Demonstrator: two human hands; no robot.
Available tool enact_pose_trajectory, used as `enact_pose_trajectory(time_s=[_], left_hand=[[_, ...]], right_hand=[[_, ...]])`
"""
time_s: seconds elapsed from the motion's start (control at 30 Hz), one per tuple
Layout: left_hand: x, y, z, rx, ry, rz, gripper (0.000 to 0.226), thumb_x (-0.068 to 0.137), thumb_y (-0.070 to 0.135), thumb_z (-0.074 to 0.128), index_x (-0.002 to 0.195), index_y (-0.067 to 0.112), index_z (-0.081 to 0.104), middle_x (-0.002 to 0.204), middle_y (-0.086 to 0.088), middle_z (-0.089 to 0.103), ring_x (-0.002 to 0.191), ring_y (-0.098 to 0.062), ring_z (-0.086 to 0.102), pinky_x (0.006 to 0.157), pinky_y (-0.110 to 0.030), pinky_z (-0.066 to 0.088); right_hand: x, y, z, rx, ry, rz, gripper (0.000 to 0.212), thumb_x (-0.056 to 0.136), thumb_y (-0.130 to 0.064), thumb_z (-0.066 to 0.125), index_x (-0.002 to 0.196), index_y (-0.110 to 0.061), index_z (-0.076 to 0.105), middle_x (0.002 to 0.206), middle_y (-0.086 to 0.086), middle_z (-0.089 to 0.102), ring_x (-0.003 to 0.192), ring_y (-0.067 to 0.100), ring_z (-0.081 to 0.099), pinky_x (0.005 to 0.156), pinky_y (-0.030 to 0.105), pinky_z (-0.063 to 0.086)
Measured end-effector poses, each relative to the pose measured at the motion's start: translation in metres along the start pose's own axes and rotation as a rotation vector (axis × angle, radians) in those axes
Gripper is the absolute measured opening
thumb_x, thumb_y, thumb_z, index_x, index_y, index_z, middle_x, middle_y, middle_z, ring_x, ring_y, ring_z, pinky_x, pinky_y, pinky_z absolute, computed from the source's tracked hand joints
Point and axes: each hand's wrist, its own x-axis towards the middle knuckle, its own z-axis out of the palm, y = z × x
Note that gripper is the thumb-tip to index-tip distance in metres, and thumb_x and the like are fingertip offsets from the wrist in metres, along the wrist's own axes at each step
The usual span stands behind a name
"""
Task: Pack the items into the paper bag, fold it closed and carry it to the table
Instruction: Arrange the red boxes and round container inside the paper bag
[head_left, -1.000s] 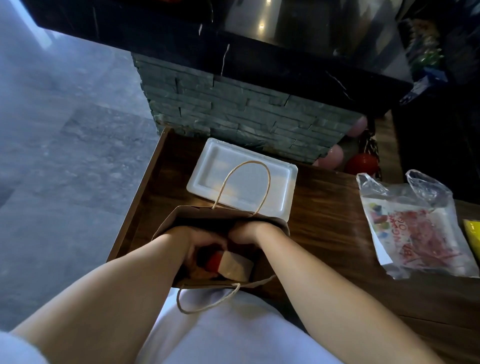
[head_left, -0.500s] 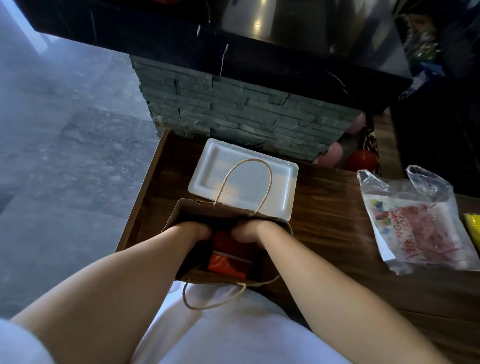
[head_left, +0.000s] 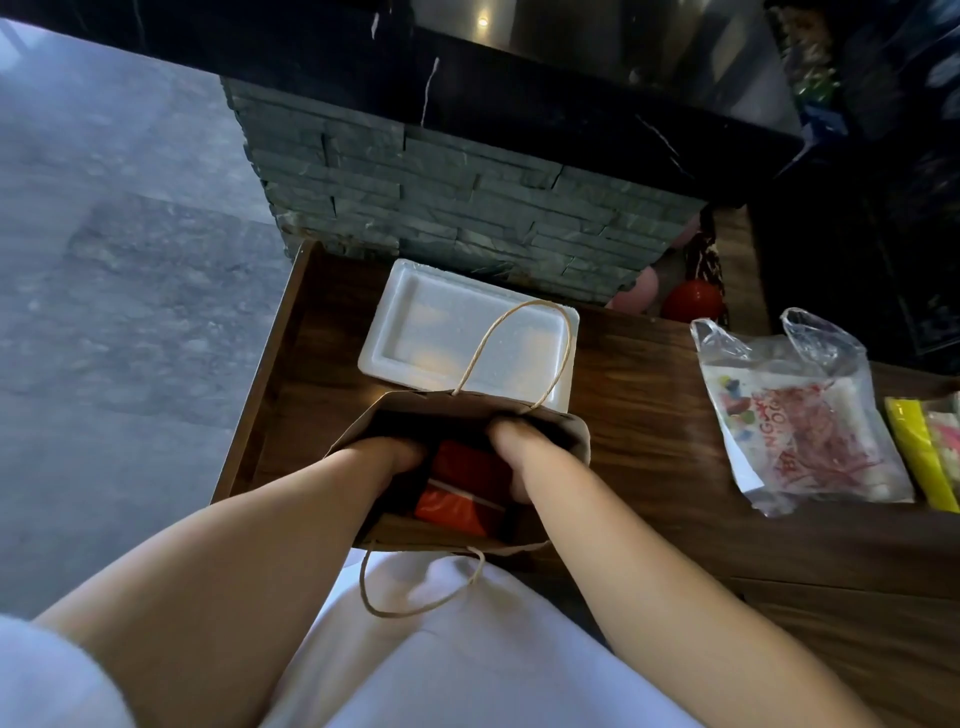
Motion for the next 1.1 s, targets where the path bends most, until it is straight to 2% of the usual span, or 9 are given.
enact_pose_trajectory(time_s=[0.13,0.27,0.37,0.5,0.63,0.8,0.87,1.0,1.1], left_hand=[[-0.001,0.006,0.003,0.073,-0.028,-0.074,0.028,0.093,0.041,0.053,0.087,0.016,0.063,0.084,-0.015,0.064,0.074,-0.031,0.062,0.082,-0.047,0.053],[0.001,0.005,0.002,0.098,0.007,-0.072,0.036,0.093,0.044,0.053,0.110,0.014,0.064,0.105,-0.020,0.068,0.094,-0.038,0.066,0.089,-0.051,0.054],[0.000,0.007,0.001,0.104,0.021,-0.079,0.043,0.094,0.049,0.049,0.111,0.012,0.063,0.103,-0.022,0.067,0.087,-0.038,0.066,0.084,-0.051,0.054],[-0.003,0.012,0.001,0.111,0.080,-0.059,0.045,0.096,0.049,0.046,0.119,0.013,0.058,0.119,-0.024,0.064,0.106,-0.040,0.064,0.090,-0.052,0.053],[-0.003,0.012,0.003,0.090,0.053,-0.085,0.048,0.094,0.054,0.044,0.112,0.012,0.061,0.115,-0.024,0.066,0.102,-0.041,0.065,0.089,-0.053,0.054],[0.004,0.008,0.001,0.036,0.054,-0.071,0.050,0.092,0.052,0.049,0.118,0.012,0.062,0.101,-0.016,0.066,0.085,-0.033,0.062,0.073,-0.044,0.053],[0.006,0.007,0.000,0.022,0.052,-0.069,0.050,0.089,0.053,0.052,0.118,0.013,0.063,0.107,-0.017,0.067,0.087,-0.032,0.062,0.076,-0.044,0.052],[0.010,0.007,-0.002,0.100,0.072,-0.023,0.030,0.088,0.045,0.061,0.106,0.022,0.062,0.104,-0.010,0.065,0.095,-0.031,0.063,0.086,-0.046,0.053],[0.007,0.008,-0.005,0.064,-0.006,-0.127,0.023,0.085,0.039,0.065,0.098,0.020,0.063,0.096,-0.011,0.066,0.085,-0.033,0.063,0.070,-0.043,0.055]], right_hand=[[0.000,0.001,0.002,0.041,0.009,0.012,0.050,0.102,-0.031,0.033,0.148,-0.015,0.031,0.157,0.006,0.027,0.142,0.028,0.026,0.115,0.042,0.025],[0.003,0.006,0.004,0.086,0.022,0.015,0.048,0.100,-0.032,0.034,0.145,-0.016,0.037,0.154,0.006,0.035,0.139,0.026,0.032,0.115,0.043,0.027],[0.005,0.006,0.004,0.067,0.033,-0.006,0.048,0.101,-0.028,0.030,0.145,-0.013,0.038,0.153,0.005,0.036,0.138,0.025,0.034,0.115,0.041,0.028],[0.007,0.007,0.005,0.100,0.039,-0.010,0.046,0.100,-0.026,0.029,0.144,-0.013,0.040,0.150,0.006,0.040,0.135,0.026,0.038,0.113,0.042,0.031],[0.006,0.010,0.004,0.136,0.045,0.006,0.046,0.099,-0.029,0.032,0.142,-0.014,0.042,0.148,0.007,0.042,0.132,0.027,0.041,0.112,0.042,0.032],[0.005,0.011,0.004,0.177,0.014,0.021,0.048,0.099,-0.032,0.035,0.144,-0.017,0.039,0.151,0.006,0.039,0.135,0.028,0.038,0.113,0.045,0.031],[0.004,0.011,0.006,0.194,0.005,0.030,0.048,0.099,-0.034,0.037,0.144,-0.018,0.040,0.150,0.006,0.040,0.136,0.027,0.038,0.113,0.045,0.031],[0.004,0.012,0.006,0.193,-0.020,0.047,0.048,0.097,-0.038,0.042,0.141,-0.018,0.045,0.146,0.007,0.045,0.132,0.027,0.042,0.112,0.043,0.033],[0.001,0.013,0.001,0.234,-0.064,0.085,0.046,0.095,-0.040,0.048,0.134,-0.017,0.051,0.138,0.009,0.053,0.124,0.027,0.050,0.106,0.038,0.039]])
